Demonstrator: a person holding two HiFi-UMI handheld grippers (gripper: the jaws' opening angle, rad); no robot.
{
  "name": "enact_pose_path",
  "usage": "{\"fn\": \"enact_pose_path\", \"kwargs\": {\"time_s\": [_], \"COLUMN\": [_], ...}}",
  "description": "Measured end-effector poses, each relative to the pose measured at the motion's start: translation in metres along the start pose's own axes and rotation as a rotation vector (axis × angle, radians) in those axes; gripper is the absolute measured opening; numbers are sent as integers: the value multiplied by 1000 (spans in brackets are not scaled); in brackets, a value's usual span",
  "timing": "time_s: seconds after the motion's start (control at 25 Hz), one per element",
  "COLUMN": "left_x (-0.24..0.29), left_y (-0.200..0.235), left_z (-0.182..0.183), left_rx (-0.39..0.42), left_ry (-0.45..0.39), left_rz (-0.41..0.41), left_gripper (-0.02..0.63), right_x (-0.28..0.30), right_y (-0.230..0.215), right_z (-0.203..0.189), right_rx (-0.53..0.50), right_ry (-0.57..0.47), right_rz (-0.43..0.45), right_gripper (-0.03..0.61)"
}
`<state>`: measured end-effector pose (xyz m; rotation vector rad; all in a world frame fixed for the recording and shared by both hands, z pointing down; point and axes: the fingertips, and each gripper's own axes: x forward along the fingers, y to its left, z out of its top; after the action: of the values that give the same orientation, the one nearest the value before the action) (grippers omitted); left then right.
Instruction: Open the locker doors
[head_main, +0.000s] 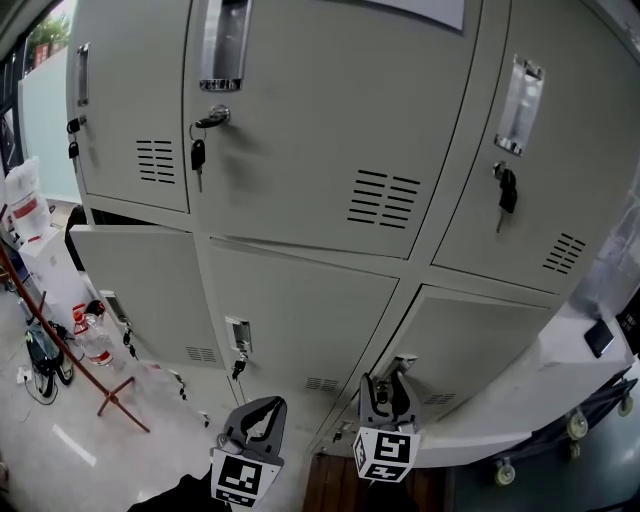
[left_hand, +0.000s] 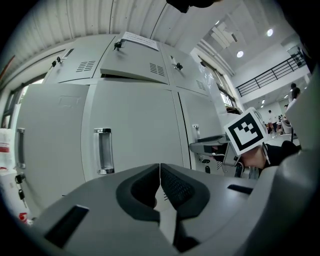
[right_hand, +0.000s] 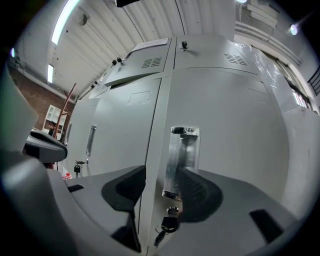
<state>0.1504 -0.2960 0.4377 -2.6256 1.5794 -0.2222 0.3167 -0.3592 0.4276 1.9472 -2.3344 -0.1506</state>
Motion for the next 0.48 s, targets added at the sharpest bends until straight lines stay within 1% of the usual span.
{"fn": "enact_pose_path", "kwargs": {"time_s": [0.2,0.48], "left_x": [1,-3], "left_y": [4,-1], "left_z": [2,4], "left_rx": [0,-1], "left_ry": [-4,-8], "left_rz": [14,15], "left_gripper": [25,25], "right_x": [2,-3], "right_y": [-5,-5], "right_z": [0,0], "right_rx": [-5,0], "right_ry": [2,4], "right_rz": [-30,-16], "right_gripper": [139,130]}}
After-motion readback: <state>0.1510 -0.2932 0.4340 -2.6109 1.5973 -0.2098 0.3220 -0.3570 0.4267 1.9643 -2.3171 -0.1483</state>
